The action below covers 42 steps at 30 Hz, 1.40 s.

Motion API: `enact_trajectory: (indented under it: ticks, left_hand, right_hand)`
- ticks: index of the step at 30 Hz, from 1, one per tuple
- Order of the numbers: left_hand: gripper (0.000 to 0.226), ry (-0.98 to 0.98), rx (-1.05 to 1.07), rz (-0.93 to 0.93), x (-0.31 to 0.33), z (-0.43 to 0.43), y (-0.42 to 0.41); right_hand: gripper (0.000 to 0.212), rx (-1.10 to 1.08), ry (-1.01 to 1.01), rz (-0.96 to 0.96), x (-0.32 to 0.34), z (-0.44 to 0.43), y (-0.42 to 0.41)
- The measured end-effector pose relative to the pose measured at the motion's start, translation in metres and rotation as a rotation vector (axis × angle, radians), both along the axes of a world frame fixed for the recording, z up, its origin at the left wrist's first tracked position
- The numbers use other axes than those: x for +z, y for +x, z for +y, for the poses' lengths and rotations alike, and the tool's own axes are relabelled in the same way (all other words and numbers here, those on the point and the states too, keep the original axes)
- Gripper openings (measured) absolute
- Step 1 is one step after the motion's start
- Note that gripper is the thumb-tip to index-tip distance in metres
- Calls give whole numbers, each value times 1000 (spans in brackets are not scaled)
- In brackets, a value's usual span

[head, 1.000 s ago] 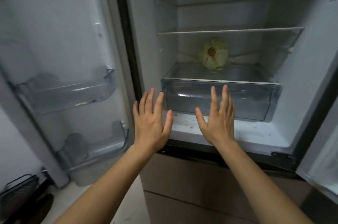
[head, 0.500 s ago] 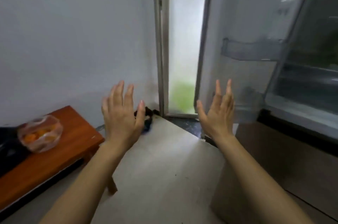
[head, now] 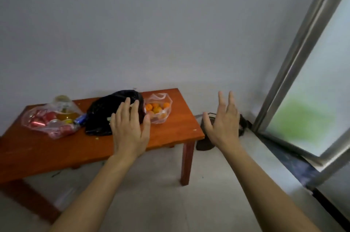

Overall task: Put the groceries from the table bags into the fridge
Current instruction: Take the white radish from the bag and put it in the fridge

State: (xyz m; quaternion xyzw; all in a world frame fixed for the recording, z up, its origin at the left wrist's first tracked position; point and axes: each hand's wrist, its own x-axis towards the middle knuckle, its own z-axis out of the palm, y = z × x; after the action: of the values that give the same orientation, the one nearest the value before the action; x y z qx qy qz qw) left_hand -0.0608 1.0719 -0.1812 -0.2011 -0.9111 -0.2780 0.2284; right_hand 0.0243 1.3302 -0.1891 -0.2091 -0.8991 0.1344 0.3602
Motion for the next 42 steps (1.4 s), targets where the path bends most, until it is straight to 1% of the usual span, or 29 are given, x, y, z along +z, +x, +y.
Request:
enact_trajectory:
  ticks: [2, 4, 6, 10, 12, 14, 16, 20, 23, 26, 30, 32, 36, 38, 40, 42]
  left_hand:
    - [67, -96, 24, -13, -21, -11, -33]
    - [67, -158, 69, -39, -28, -20, -71]
    - [69, -190, 115, -73, -21, -27, -112]
    - [66, -286, 174, -46, -1, -37, -195]
    - [64, -298, 203, -65, -1, -42, -229]
    - [63, -278, 246, -139, -11, -48, -253]
    - [62, -301, 256, -217, -29, -54, -273]
    - [72, -369, 179, -409, -67, -71, -316]
    - [63, -393, 118, -546, -93, -78, -357]
    - [62, -379, 34, -671, -122, -84, -407]
    - [61, -370, -168, -874, -163, -87, -477]
    - [59, -413, -266, -979, -180, -86, -506]
    - [47, -483, -412, -1110, -212, -78, -552]
    - [42, -505, -460, -1145, -226, -71, -563]
    - [40, -520, -500, -1135, -240, -63, -565]
    - [42, -464, -478, -1135, -252, -57, -566]
  right_hand:
    - [82, 60, -11, -39, -17, -4, -53]
    - [80, 111, -51, -76, -28, -3, -104]
    - [76, 156, -91, -95, -29, 0, -153]
    - [68, 262, -100, -115, -17, 0, -252]
    - [66, 310, -118, -140, -16, -9, -295]
    - [60, 383, -136, -188, -20, -22, -330]
    - [55, 492, -151, -247, -29, -36, -363]
    - [44, 710, -120, -459, -56, -59, -423]
    - [41, 787, -153, -567, -77, -73, -463]
    - [37, 820, -226, -651, -98, -87, -506]
    - [34, 751, -369, -750, -126, -98, -561]
    - [34, 686, -440, -796, -138, -105, -582]
    - [33, 522, -595, -805, -163, -116, -611]
    - [33, 428, -618, -864, -179, -118, -614]
    - [30, 340, -630, -989, -196, -115, -610]
    - [28, 254, -644, -1099, -214, -110, -604]
